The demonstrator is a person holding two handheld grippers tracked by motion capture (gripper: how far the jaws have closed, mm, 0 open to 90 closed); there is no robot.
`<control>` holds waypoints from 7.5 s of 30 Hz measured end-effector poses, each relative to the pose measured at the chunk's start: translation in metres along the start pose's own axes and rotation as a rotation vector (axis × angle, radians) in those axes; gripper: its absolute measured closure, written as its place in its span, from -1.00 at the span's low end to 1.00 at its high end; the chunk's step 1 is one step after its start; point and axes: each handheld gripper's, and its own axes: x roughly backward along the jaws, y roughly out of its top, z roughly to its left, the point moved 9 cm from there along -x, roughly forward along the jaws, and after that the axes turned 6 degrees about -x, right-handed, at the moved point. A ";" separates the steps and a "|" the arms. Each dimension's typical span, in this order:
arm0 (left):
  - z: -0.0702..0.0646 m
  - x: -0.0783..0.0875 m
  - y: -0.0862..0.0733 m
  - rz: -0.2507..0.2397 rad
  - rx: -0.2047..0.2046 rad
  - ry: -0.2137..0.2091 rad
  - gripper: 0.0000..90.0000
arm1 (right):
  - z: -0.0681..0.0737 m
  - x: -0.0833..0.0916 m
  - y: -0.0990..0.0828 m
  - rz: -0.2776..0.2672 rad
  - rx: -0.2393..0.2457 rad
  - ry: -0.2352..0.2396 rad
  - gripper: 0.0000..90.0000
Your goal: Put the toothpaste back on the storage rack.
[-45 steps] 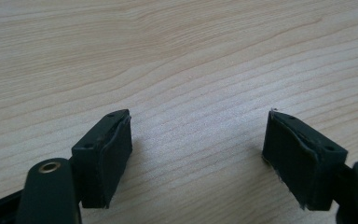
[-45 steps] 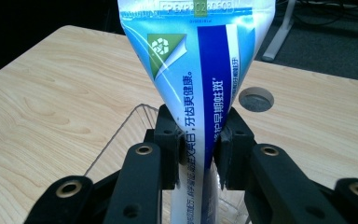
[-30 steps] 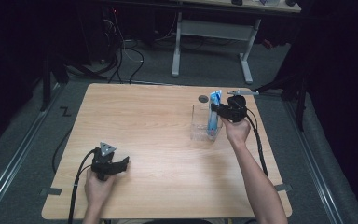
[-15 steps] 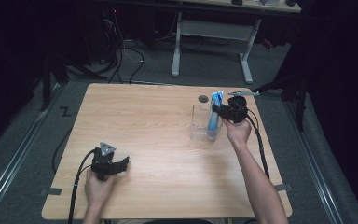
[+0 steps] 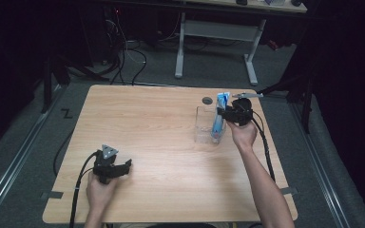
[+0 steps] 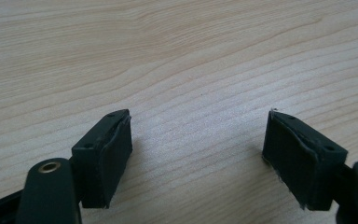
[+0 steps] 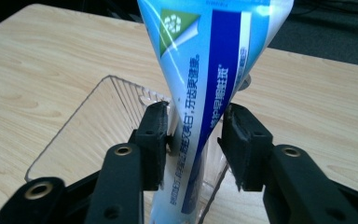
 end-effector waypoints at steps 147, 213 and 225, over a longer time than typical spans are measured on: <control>0.000 0.000 0.000 0.001 0.000 0.001 -0.46 | -0.016 0.125 -0.044 -0.129 -0.041 0.070 0.14; 0.000 0.000 0.000 0.001 -0.002 0.004 -0.46 | -0.015 0.089 -0.114 -0.062 -0.052 0.042 0.15; 0.000 0.000 0.000 0.001 -0.002 0.004 -0.46 | -0.020 0.073 -0.124 -0.026 -0.053 0.009 0.15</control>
